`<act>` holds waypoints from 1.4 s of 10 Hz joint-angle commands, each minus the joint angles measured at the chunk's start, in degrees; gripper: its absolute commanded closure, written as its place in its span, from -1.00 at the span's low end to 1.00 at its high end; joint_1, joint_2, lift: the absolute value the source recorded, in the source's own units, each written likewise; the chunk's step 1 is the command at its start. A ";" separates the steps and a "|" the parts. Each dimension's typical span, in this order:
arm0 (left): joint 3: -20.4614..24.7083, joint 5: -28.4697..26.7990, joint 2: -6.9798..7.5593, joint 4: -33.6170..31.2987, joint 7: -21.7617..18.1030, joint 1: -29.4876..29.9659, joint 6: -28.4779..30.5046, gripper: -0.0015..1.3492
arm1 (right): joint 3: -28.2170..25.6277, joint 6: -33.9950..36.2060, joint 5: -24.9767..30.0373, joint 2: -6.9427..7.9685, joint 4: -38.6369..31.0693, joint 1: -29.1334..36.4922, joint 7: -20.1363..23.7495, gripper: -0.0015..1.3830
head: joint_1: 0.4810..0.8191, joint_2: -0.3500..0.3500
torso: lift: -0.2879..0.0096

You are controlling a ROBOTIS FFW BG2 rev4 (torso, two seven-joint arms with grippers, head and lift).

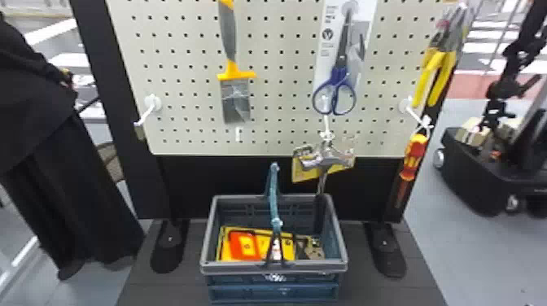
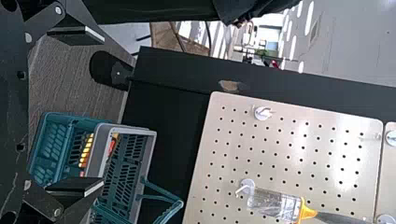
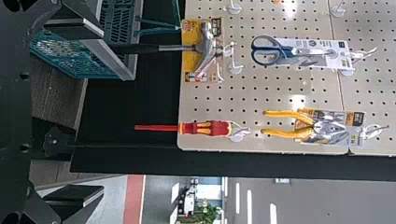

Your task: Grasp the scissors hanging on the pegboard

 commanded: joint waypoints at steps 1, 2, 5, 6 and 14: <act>-0.02 0.07 0.00 0.00 0.00 0.00 0.00 -0.66 | 0.00 0.80 -0.04 0.00 -0.58 -0.18 0.00 -0.82 | -0.60 0.00 | 0.26; -0.02 0.16 0.00 0.00 0.00 0.00 0.00 -0.66 | 0.00 2.30 0.40 0.00 -1.98 -0.18 0.09 -0.84 | -0.60 0.00 | 0.26; -0.11 0.34 0.35 0.00 0.00 -0.12 -0.09 -0.66 | -0.09 10.91 2.15 -1.58 -9.72 -4.11 2.64 -0.85 | -0.60 0.00 | 0.26; -0.28 0.43 0.44 0.00 0.00 -0.25 0.00 -0.66 | 0.00 12.76 2.42 -2.72 -11.13 -6.33 4.31 -0.85 | -0.60 0.00 | 0.26; -1.34 1.13 2.20 -0.14 0.09 -1.85 0.61 -0.66 | 0.70 30.51 6.99 -6.86 -23.22 -21.22 10.20 -0.84 | -0.60 0.00 | 0.26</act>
